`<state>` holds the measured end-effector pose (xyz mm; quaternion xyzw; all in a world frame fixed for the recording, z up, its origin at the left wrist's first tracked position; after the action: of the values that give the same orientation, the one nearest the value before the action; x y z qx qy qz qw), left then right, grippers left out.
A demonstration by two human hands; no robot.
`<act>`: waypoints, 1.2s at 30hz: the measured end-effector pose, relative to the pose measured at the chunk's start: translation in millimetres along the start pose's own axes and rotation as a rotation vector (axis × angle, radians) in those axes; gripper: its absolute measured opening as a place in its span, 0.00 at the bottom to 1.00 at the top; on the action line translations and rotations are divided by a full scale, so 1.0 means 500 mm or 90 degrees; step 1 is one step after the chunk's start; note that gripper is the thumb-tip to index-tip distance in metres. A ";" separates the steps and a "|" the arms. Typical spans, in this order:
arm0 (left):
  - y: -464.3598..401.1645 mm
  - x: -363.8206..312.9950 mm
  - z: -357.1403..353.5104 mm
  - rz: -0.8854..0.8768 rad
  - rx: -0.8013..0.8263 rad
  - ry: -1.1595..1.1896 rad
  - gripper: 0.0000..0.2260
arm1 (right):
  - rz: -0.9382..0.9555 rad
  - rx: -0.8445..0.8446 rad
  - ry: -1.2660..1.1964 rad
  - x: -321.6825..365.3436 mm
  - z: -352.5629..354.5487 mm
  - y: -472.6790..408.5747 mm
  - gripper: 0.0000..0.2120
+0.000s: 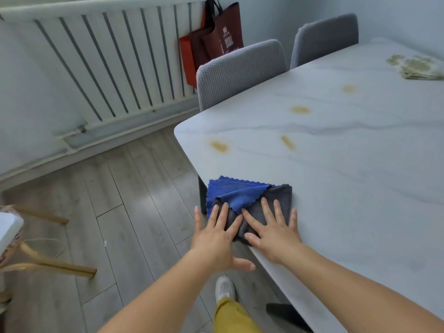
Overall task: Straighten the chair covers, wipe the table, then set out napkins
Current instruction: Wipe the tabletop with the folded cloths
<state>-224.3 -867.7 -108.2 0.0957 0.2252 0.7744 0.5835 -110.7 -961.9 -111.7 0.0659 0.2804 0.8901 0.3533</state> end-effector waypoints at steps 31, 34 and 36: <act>-0.438 0.427 0.285 -0.137 0.031 -0.132 0.53 | -0.167 -0.042 -0.130 0.125 0.307 -0.480 0.29; -0.459 0.440 0.298 -0.169 0.037 -0.123 0.53 | -0.207 -0.033 -0.154 0.131 0.316 -0.492 0.28; -0.450 0.440 0.295 -0.191 0.048 -0.124 0.53 | -0.223 -0.023 -0.162 0.144 0.311 -0.479 0.28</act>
<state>-36.2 -575.2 -107.4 0.1575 0.2079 0.6569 0.7074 26.8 -701.5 -118.6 0.1215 0.2250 0.8043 0.5364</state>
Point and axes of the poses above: each hand's wrist, its own y-axis away from the middle knuckle, its own z-axis out of the back of the hand, x = y × z, the point moved 3 cm from there along -y, towards the middle knuckle, and after that the axes turned 8 degrees about -z, right-handed, at the moved point
